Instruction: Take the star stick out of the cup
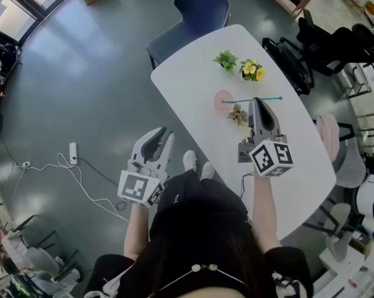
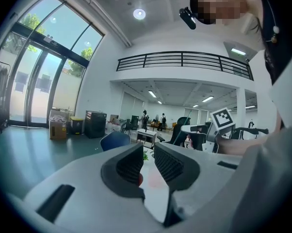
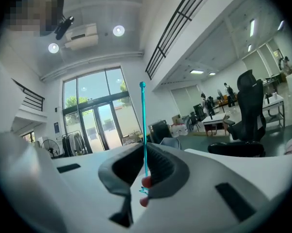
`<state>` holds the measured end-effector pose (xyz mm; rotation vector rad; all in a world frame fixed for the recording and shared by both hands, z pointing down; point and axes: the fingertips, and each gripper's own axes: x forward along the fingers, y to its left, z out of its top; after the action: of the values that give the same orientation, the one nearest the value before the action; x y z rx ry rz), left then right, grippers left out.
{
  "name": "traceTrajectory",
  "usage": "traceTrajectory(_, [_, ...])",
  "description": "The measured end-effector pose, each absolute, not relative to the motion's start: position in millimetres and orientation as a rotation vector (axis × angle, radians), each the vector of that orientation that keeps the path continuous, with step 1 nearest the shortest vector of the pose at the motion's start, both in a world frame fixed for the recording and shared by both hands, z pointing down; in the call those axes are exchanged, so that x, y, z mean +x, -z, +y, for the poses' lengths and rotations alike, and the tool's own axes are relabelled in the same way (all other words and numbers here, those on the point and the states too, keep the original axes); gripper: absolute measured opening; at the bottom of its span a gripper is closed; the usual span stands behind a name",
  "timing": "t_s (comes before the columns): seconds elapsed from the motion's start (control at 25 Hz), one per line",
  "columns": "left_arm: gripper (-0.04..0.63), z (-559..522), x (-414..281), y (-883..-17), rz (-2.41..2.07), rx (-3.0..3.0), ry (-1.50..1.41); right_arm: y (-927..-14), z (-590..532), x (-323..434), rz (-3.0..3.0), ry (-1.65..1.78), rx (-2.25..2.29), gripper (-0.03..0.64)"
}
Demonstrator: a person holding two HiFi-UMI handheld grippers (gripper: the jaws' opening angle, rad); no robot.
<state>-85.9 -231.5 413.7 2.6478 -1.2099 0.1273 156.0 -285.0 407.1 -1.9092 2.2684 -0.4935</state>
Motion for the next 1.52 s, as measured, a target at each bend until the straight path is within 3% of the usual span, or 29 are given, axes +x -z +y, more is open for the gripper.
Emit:
traceTrajectory(0.4, [0.072, -224, -60, -396, -1.150, 2.716, -0.092, -337, -210, 147, 2.250, 0.298, -1.853, 0.021])
traceTrajectory(1.52, [0.072, -212, -30, -393, -1.091, 2.760, -0.123, -321, -181, 153, 2.253, 0.255, -1.865, 0.020])
